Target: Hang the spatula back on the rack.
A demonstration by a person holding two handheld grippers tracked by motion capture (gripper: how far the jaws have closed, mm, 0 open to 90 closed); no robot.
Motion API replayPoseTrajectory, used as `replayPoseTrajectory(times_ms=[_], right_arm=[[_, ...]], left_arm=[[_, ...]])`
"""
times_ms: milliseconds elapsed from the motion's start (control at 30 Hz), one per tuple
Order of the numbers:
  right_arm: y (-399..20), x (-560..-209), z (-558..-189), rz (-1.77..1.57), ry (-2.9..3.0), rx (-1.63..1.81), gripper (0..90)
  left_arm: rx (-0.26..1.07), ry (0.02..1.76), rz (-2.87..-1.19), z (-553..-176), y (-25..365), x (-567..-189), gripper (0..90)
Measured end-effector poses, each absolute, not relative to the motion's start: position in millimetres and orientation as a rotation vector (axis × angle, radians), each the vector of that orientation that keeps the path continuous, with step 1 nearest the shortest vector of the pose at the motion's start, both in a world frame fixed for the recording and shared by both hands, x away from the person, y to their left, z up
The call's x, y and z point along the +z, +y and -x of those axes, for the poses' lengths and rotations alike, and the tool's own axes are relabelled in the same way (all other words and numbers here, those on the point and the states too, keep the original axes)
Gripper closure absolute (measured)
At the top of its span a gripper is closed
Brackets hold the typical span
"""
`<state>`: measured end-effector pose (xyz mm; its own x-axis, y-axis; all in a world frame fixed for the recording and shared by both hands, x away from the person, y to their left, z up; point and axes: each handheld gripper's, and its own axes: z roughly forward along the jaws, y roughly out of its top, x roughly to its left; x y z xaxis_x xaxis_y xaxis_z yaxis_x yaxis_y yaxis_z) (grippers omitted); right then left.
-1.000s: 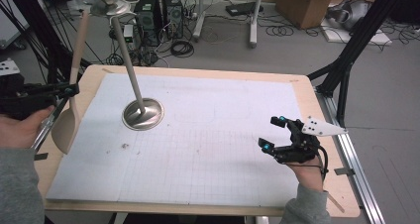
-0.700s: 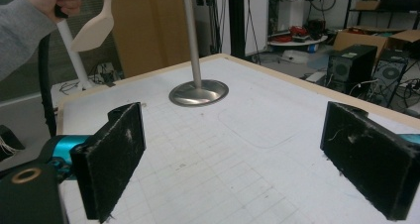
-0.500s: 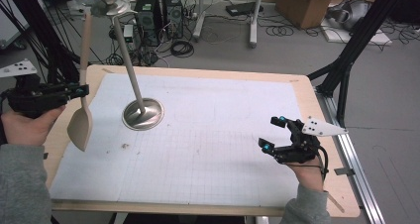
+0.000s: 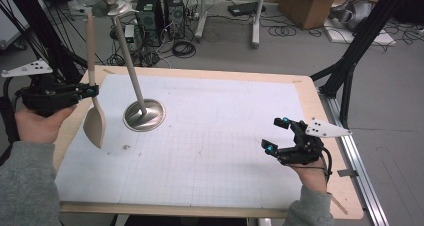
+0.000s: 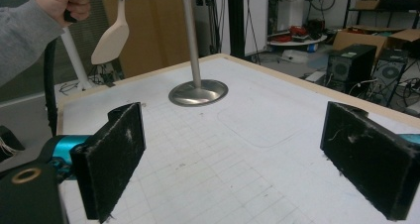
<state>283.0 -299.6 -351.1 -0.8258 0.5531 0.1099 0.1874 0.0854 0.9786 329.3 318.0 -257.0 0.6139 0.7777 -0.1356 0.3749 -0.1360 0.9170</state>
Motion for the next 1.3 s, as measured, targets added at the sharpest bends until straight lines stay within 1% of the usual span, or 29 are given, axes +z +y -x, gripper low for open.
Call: replayPoseTrajectory(times_ms=[400,867,1300], right_arm=[[-302,-352,-281,-0.746,2.079,1.799,9.0],[-307,-354,-275,-0.755,2.076,1.775,9.0],[-313,-356,-265,-0.781,2.072,1.755,9.0]], left_arm=[[0.476,0.96,-1.755,-340,310,-261,77.9],[0.563,0.965,-1.802,-350,304,-262,77.8],[0.566,0.956,-1.79,-361,300,-267,77.2]])
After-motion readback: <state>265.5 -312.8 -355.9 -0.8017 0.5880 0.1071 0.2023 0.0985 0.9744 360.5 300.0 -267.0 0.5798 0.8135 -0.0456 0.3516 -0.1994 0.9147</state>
